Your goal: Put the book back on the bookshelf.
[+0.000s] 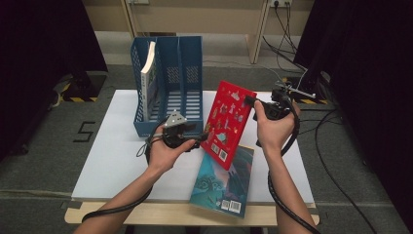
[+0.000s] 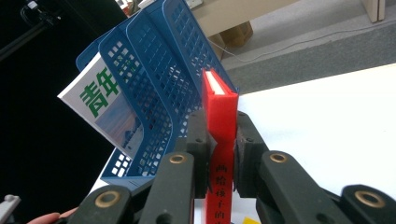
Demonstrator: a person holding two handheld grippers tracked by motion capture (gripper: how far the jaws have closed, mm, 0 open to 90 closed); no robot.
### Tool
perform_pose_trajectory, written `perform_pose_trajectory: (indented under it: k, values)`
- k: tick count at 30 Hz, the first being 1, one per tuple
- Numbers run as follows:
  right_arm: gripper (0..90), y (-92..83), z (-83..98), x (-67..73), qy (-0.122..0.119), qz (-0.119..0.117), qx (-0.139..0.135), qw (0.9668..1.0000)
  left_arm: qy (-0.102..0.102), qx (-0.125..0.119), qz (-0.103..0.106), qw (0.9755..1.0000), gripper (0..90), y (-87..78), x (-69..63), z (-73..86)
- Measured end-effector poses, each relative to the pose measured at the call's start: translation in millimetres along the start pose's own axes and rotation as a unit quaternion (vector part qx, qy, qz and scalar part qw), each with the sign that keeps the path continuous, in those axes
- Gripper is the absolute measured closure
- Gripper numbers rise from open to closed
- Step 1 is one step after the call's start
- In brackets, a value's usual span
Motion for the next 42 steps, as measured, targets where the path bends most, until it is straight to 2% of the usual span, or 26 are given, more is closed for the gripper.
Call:
perform_pose_trajectory:
  k: [4,8,16,22,25,32,42]
  values:
    - [80.3,0.6,0.5,1.9,-0.001,0.001,-0.001,1.0000,0.007,0.007,0.023,0.9997,34.7,8.8,-13.2,-7.3]
    - [80.3,0.9,1.1,4.2,0.002,0.000,0.001,1.0000,0.013,0.007,0.028,0.9995,34.8,15.8,-22.2,-10.5]
    - [80.2,5.4,4.4,7.7,-0.002,0.002,0.000,1.0000,0.029,0.004,0.029,0.9991,31.8,19.3,-32.4,-21.6]
    - [80.2,7.7,5.3,13.1,-0.006,0.005,0.000,1.0000,0.040,-0.001,0.020,0.9990,30.8,21.1,-35.2,-27.0]
    - [80.2,8.6,5.6,15.8,-0.013,0.006,0.000,0.9999,0.044,-0.004,0.021,0.9988,29.9,23.1,-39.1,-29.1]
    - [80.2,11.9,7.9,18.3,-0.014,0.006,0.003,0.9999,0.054,-0.014,0.029,0.9980,28.4,26.4,-51.2,-38.9]
    - [80.2,13.1,9.5,21.9,-0.016,0.007,0.002,0.9998,0.065,-0.015,0.018,0.9976,27.7,33.5,-55.9,-41.1]
Point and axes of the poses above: each handheld gripper's, and its own axes: y roughly forward along the jaws, z roughly out of its underside, x roughly to its left, the point moved 6 cm from there along y, roughly forward along the jaws, and after that the axes turned 5 degrees about -x, right-handed, at the moved point
